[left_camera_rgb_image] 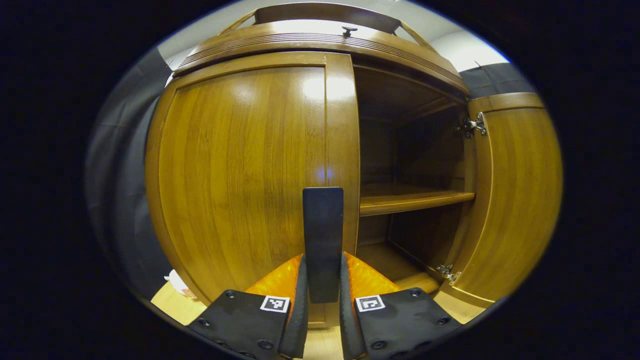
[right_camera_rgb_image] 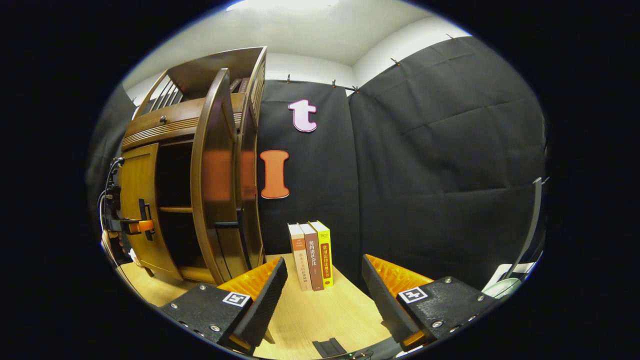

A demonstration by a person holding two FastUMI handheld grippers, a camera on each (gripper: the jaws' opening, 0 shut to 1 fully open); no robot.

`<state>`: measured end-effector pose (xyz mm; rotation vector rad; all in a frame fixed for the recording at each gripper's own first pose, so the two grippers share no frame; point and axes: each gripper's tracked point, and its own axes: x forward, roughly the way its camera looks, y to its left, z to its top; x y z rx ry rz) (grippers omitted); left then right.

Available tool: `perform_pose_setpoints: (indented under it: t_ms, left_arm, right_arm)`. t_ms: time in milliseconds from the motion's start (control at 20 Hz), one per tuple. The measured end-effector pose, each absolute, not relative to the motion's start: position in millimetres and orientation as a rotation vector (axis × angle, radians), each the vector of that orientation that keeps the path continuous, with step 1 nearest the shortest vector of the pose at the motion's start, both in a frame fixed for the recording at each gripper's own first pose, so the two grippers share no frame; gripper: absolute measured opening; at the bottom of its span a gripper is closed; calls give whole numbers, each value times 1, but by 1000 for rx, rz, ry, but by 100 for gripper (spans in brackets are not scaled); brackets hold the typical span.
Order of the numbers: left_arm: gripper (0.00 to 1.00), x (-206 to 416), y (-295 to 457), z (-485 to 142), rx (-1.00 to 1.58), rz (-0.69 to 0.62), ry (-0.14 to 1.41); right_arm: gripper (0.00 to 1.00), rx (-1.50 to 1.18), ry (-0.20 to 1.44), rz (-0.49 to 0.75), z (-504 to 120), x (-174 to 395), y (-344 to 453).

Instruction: Open the right door of the double-door shoe cabinet with the right hand, and open the left door with the left hand.

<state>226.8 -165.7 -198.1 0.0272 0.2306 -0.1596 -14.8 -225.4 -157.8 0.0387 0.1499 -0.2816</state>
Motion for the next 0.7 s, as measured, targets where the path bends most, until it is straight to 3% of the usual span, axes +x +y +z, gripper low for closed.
perform_pose_setpoints:
  t_ms: [200,250,350,550,600,700]
  left_arm:
    - [34,208,-164,-195,32,-184,229]
    - [27,201,-162,-193,28,-189,231]
    - [33,188,-157,-191,27,-198,232]
    - [33,159,-145,-185,29,-219,240]
    - [33,152,-141,-183,30,-223,241]
    - [33,138,-132,-181,30,-228,243]
  right_arm:
    - [92,24,136,-274,-146,-25,-211]
    - [92,20,133,-274,-143,-27,-209]
    - [92,17,126,-273,-137,-33,-204]
    - [92,26,105,-258,-124,-39,-189]
    - [99,25,103,-254,-124,-40,-186]
    - [99,23,101,-243,-122,-41,-176]
